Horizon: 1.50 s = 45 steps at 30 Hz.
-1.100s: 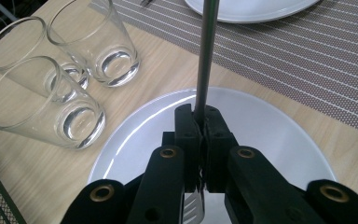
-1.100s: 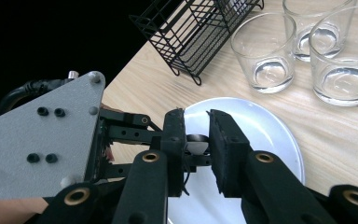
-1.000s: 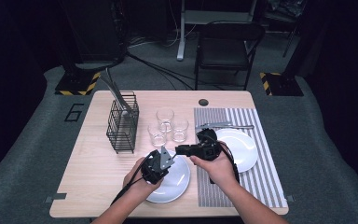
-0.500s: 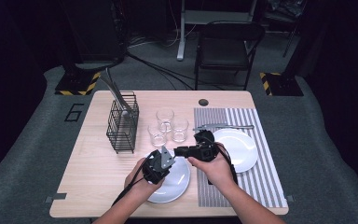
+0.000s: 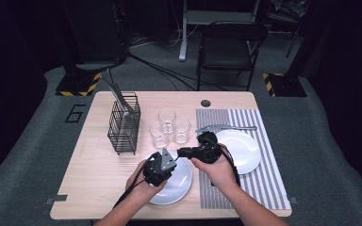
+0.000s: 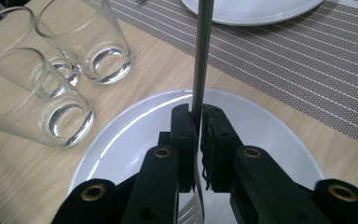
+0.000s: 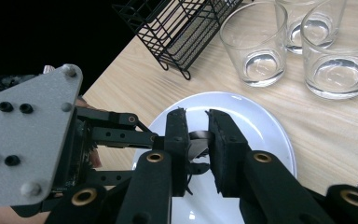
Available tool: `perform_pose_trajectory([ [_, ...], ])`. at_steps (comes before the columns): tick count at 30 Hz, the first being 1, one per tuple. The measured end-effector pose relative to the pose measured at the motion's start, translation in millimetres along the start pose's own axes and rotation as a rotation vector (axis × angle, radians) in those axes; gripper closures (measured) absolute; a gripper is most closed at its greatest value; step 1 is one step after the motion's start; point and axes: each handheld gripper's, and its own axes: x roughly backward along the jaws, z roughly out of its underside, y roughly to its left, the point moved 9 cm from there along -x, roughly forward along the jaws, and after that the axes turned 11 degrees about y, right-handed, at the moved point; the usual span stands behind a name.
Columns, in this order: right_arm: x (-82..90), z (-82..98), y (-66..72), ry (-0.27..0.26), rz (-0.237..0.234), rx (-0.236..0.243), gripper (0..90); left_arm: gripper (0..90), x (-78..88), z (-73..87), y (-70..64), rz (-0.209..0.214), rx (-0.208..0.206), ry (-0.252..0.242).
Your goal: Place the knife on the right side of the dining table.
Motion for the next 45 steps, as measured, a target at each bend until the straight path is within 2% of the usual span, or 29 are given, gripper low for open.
perform_pose_trajectory([
  [2, 0.2, 0.3, -0.4, 0.001, -0.002, -0.001, 77.9, 80.4, 1.2, 0.2, 0.3, 0.009, -0.005, 0.002],
  [5, 0.8, 0.9, -2.3, 0.003, -0.008, 0.014, 77.9, 77.3, 4.5, -0.3, -0.9, 0.072, 0.008, -0.017],
  [7, 1.6, 1.4, -3.6, 0.003, -0.013, 0.042, 77.9, 72.9, 7.8, -0.1, -0.9, 0.113, -0.003, -0.032],
  [12, 2.1, 2.2, -3.8, 0.007, -0.021, 0.056, 77.9, 73.4, 12.1, 0.4, 0.3, 0.154, 0.006, -0.035],
  [13, 2.2, 2.2, -3.7, 0.005, -0.021, 0.053, 77.9, 75.1, 12.3, -0.2, 0.4, 0.153, 0.012, -0.041],
  [14, 2.4, 1.3, -4.1, -0.005, -0.023, 0.05, 77.7, 81.5, 13.2, -0.3, 0.7, 0.143, 0.006, -0.041],
  [18, 3.0, 0.8, -3.4, -0.01, -0.031, 0.027, 77.5, 85.4, 13.7, -0.4, -0.7, 0.123, -0.01, -0.037],
  [21, 2.6, 0.5, -3.6, -0.013, -0.028, 0.015, 77.3, 86.1, 12.7, -1.3, -1.0, 0.105, -0.01, -0.04],
  [22, 2.4, 0.7, -3.0, -0.01, -0.031, -0.009, 75.8, 86.1, 12.6, -1.3, -1.9, 0.105, -0.004, -0.038],
  [23, 2.5, 0.9, -2.5, -0.008, -0.038, -0.019, 74.6, 86.0, 11.8, -1.4, -2.6, 0.075, -0.022, -0.033],
  [24, 2.5, 0.9, -2.5, -0.008, -0.038, -0.019, 74.6, 86.0, 11.8, -1.4, -2.6, 0.075, -0.022, -0.033],
  [25, 1.7, 0.8, -2.8, -0.008, -0.039, -0.03, 74.3, 86.0, 11.4, -1.5, -3.6, 0.057, -0.032, -0.028],
  [26, 1.7, 0.8, -2.8, -0.008, -0.039, -0.03, 74.3, 86.0, 10.9, -2.3, -4.7, 0.051, -0.016, -0.032],
  [27, 1.6, 0.6, -3.0, -0.009, -0.037, -0.032, 74.5, 86.0, 10.8, -2.3, -4.9, 0.043, -0.025, -0.024],
  [29, 1.1, 0.0, -3.9, -0.013, -0.007, -0.023, 77.8, 85.8, 10.2, -2.7, -6.0, 0.038, -0.013, -0.026],
  [30, 0.9, -0.2, -4.0, -0.015, -0.003, -0.023, 78.0, 85.8, 9.6, -2.9, -5.9, 0.022, -0.018, -0.025],
  [34, 0.6, -0.8, -4.0, -0.015, 0.007, -0.022, 78.6, 85.0, 9.1, -3.6, -6.4, 0.009, -0.019, -0.029],
  [35, 0.6, -1.0, -4.1, -0.016, 0.009, -0.02, 78.7, 83.5, 9.4, -3.7, -6.5, 0.015, -0.024, -0.029],
  [38, 0.9, -1.6, -4.2, -0.019, 0.009, -0.011, 78.9, 81.4, 9.8, -3.6, -7.3, 0.053, -0.004, -0.037],
  [39, 1.0, -1.8, -4.2, -0.02, 0.007, -0.004, 79.0, 79.5, 10.3, -3.8, -7.1, 0.066, -0.013, -0.042],
  [40, 0.7, -2.4, -4.3, -0.03, 0.006, 0.02, 79.1, 78.2, 10.9, -3.2, -7.2, 0.082, -0.005, -0.042],
  [45, 0.7, -1.0, -3.8, -0.023, -0.007, 0.028, 79.2, 74.4, 13.2, -4.1, -6.6, 0.159, 0.008, -0.069],
])
